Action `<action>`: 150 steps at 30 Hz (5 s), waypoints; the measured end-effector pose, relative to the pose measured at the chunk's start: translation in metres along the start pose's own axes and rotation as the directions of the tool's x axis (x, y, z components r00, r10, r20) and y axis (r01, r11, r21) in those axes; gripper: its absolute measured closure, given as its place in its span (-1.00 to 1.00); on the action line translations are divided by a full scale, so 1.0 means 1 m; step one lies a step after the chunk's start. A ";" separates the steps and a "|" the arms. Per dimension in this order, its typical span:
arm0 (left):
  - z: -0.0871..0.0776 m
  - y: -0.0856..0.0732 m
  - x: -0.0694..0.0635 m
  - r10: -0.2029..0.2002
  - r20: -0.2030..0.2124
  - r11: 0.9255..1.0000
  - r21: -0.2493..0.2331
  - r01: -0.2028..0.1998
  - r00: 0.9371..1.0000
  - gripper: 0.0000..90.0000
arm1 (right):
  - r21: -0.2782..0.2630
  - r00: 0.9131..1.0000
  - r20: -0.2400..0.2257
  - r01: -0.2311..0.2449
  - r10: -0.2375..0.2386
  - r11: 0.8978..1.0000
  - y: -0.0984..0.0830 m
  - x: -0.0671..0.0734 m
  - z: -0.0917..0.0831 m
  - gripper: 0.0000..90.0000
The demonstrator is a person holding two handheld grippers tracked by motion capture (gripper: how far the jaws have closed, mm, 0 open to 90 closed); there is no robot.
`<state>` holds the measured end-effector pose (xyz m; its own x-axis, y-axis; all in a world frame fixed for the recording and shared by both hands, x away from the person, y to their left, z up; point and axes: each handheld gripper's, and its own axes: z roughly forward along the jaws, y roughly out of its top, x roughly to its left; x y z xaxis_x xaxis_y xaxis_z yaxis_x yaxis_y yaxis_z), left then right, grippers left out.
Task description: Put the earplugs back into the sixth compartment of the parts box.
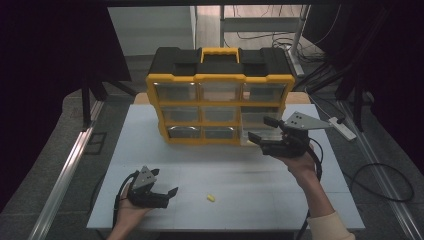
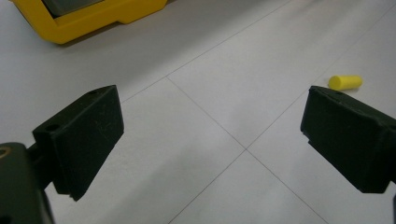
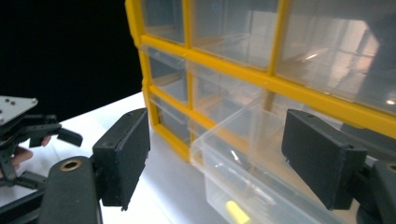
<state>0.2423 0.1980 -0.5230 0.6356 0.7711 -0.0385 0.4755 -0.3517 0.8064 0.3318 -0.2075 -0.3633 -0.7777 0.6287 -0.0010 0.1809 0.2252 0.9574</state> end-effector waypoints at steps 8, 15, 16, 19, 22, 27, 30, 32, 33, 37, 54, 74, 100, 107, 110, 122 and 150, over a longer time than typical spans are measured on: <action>0.000 0.000 0.000 0.001 -0.001 1.000 0.000 -0.001 1.000 -0.88 | 0.016 0.999 -0.048 0.011 -0.010 1.000 -0.002 0.015 -0.001 -0.48; -0.001 0.000 0.000 -0.003 0.001 1.000 -0.002 0.003 1.000 -0.88 | 0.060 0.996 -0.089 0.026 -0.021 0.998 -0.011 0.026 0.003 -0.48; -0.001 0.000 0.000 -0.004 0.000 1.000 -0.002 0.004 1.000 -0.88 | 0.068 0.995 -0.093 0.030 -0.023 0.997 -0.012 0.027 0.004 -0.48; -0.001 0.000 0.000 -0.005 0.000 1.000 -0.004 0.005 1.000 -0.88 | 0.089 0.994 -0.106 0.039 -0.030 0.995 -0.015 0.032 0.006 -0.47; -0.001 0.000 0.001 -0.005 -0.001 1.000 -0.005 0.005 1.000 -0.88 | 0.107 0.991 -0.132 0.049 -0.034 0.993 -0.019 0.038 0.007 -0.47; -0.001 0.000 0.000 -0.005 -0.002 1.000 -0.006 0.005 1.000 -0.88 | 0.135 0.986 -0.157 0.067 -0.045 0.989 -0.026 0.045 0.010 -0.46; -0.001 0.000 0.000 -0.005 -0.002 1.000 -0.007 0.005 1.000 -0.88 | 0.170 0.982 -0.182 0.074 -0.043 0.983 -0.037 0.054 0.015 -0.46; -0.001 0.000 0.001 -0.005 -0.001 1.000 -0.008 0.005 1.000 -0.88 | 0.181 0.981 -0.188 0.075 -0.041 0.981 -0.040 0.056 0.017 -0.46; -0.001 0.000 0.001 -0.005 -0.002 1.000 -0.008 0.005 1.000 -0.88 | 0.187 0.981 -0.192 0.078 -0.041 0.979 -0.042 0.057 0.018 -0.46; -0.001 0.000 0.001 -0.005 -0.001 1.000 -0.007 0.005 1.000 -0.88 | 0.219 0.976 -0.215 0.083 -0.035 0.972 -0.048 0.062 0.025 -0.46; -0.001 0.000 0.000 -0.003 0.001 1.000 -0.010 0.003 1.000 -0.88 | 0.378 0.973 -0.228 0.106 -0.019 0.920 -0.082 0.074 0.059 -0.44; -0.001 0.000 0.000 -0.001 -0.001 1.000 -0.006 0.001 1.000 -0.88 | 0.518 0.957 -0.287 0.188 -0.038 0.835 -0.114 0.103 0.099 -0.45; -0.001 0.000 0.000 0.002 0.000 1.000 -0.006 -0.002 1.000 -0.87 | 0.557 0.937 -0.334 0.287 -0.106 0.779 -0.131 0.125 0.112 0.56; -0.001 0.000 0.000 0.004 0.000 1.000 -0.006 -0.004 1.000 -0.87 | 0.562 0.939 -0.335 0.268 -0.081 0.782 -0.129 0.121 0.111 0.77; -0.001 0.000 0.000 0.003 0.000 1.000 -0.006 -0.003 1.000 -0.87 | 0.546 0.941 -0.330 0.258 -0.078 0.797 -0.125 0.119 0.108 0.77; -0.001 0.000 0.000 0.003 0.000 1.000 -0.006 -0.003 1.000 -0.87 | 0.366 0.958 -0.282 0.151 -0.045 0.918 -0.095 0.100 0.082 0.77; 0.000 0.000 -0.001 0.005 -0.003 1.000 -0.002 -0.005 1.000 -0.87 | 0.104 0.992 -0.127 0.007 0.006 0.995 -0.032 0.050 0.020 0.76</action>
<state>0.2421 0.1974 -0.5227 0.6360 0.7710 -0.0325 0.4709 -0.3543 0.8079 0.2991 -0.1679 -0.4003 -0.8469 0.5301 0.0415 0.2369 0.3062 0.9220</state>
